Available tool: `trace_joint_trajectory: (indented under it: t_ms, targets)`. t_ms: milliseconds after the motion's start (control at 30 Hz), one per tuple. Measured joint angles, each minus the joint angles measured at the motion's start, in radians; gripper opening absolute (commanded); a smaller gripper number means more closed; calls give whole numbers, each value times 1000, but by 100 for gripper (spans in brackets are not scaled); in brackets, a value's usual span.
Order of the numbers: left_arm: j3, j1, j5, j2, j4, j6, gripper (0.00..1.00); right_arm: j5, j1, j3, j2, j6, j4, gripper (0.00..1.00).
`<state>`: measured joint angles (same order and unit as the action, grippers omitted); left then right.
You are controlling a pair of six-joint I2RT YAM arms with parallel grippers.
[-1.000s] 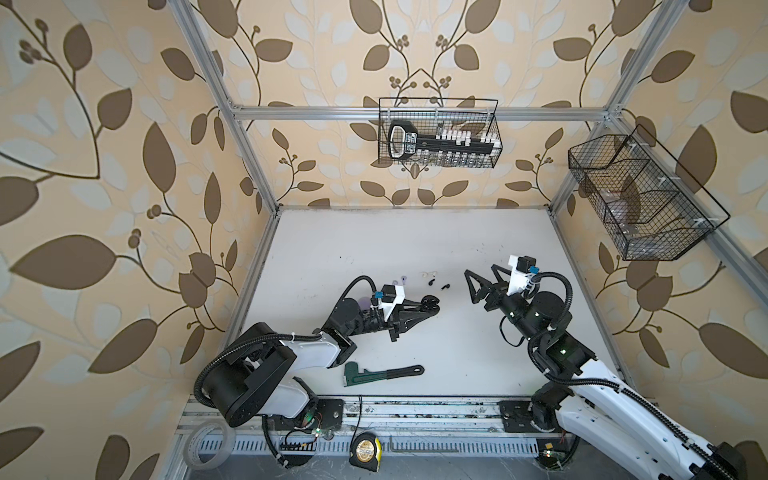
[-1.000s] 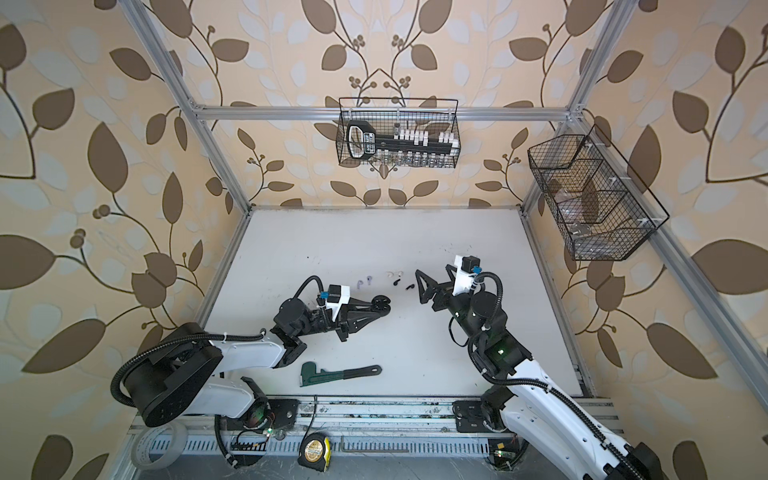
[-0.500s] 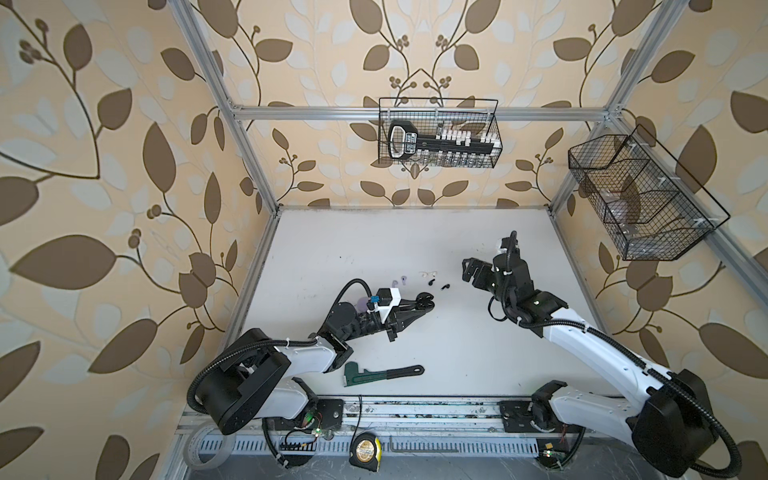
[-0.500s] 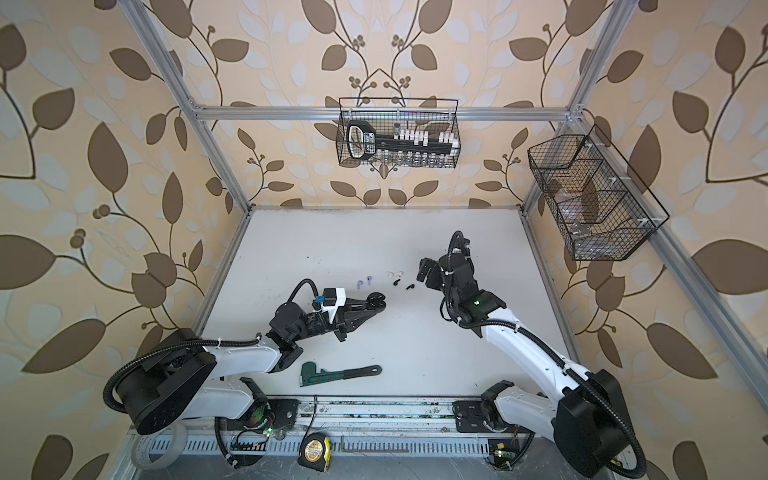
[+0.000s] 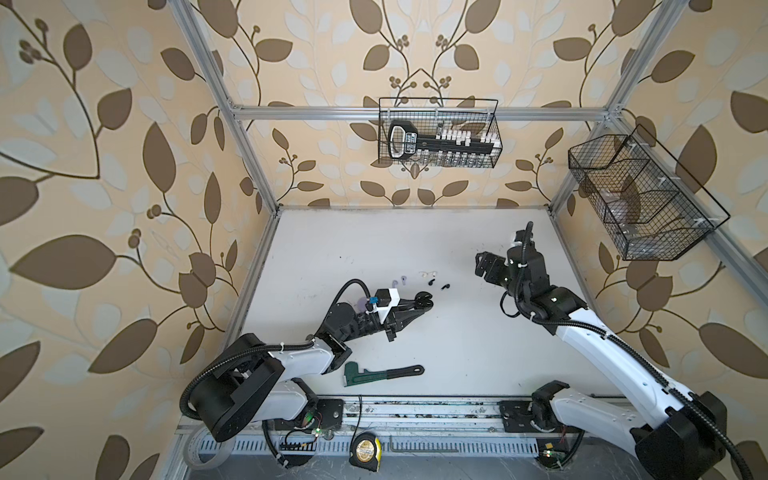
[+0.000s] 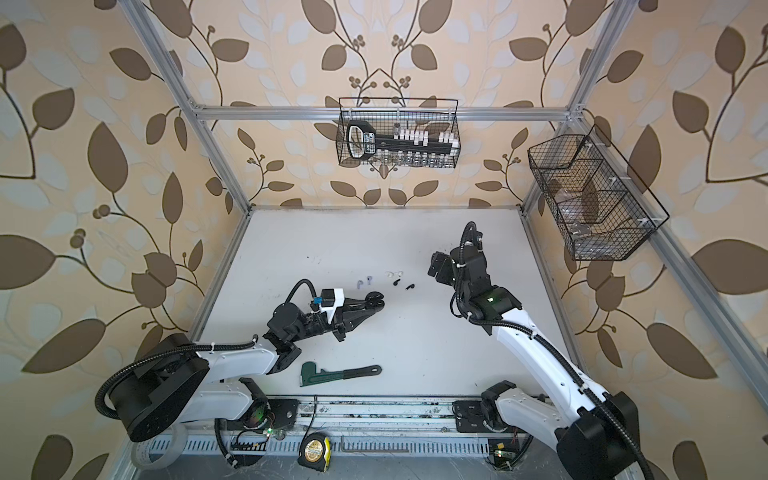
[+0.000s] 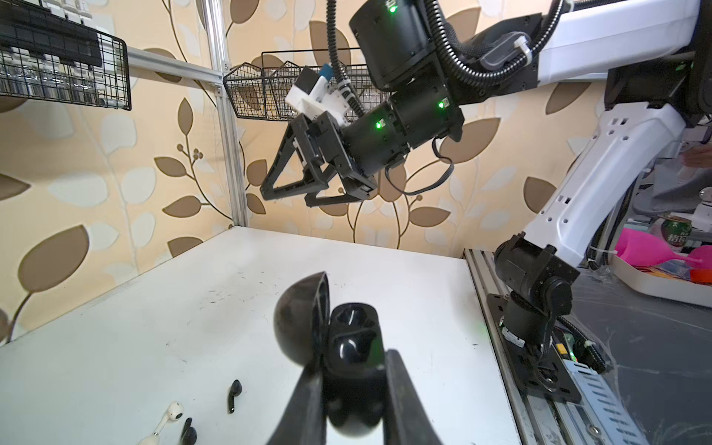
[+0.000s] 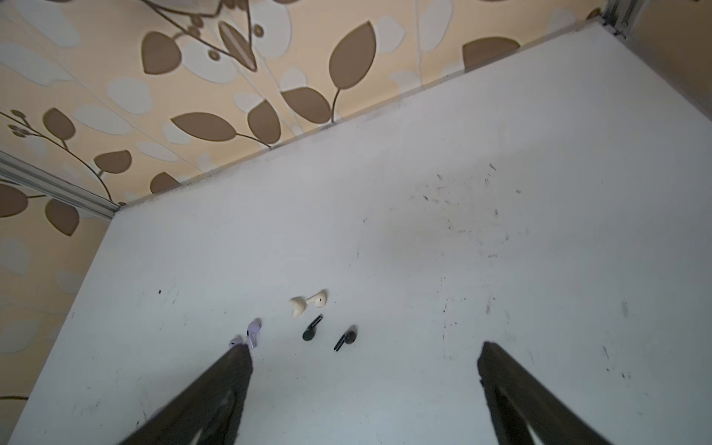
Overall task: Insert the wireless bluetooth earbuds into the charging case
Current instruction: 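Withdraw the right gripper and move it over the black earbuds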
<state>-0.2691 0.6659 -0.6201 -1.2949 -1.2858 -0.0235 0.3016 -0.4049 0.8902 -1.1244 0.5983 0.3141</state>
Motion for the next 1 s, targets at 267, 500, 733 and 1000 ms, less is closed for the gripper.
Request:
trace_joint_trajectory:
  t_ms: [267,500,733,1000]
  targets:
    - [3,0,1,0,1,3,0,-29,-12,184,-304,-9,116,83]
    - [7,0,5,0,0,10,0,-42,-42,362,-587,-19,220,81]
    - [20,0,182,53,35,-89,0,-45,-75,489,-780,-31,293,78]
    - [-87,-5,292,406,407,-261,0,-35,-90,549,-872,-39,341,76]
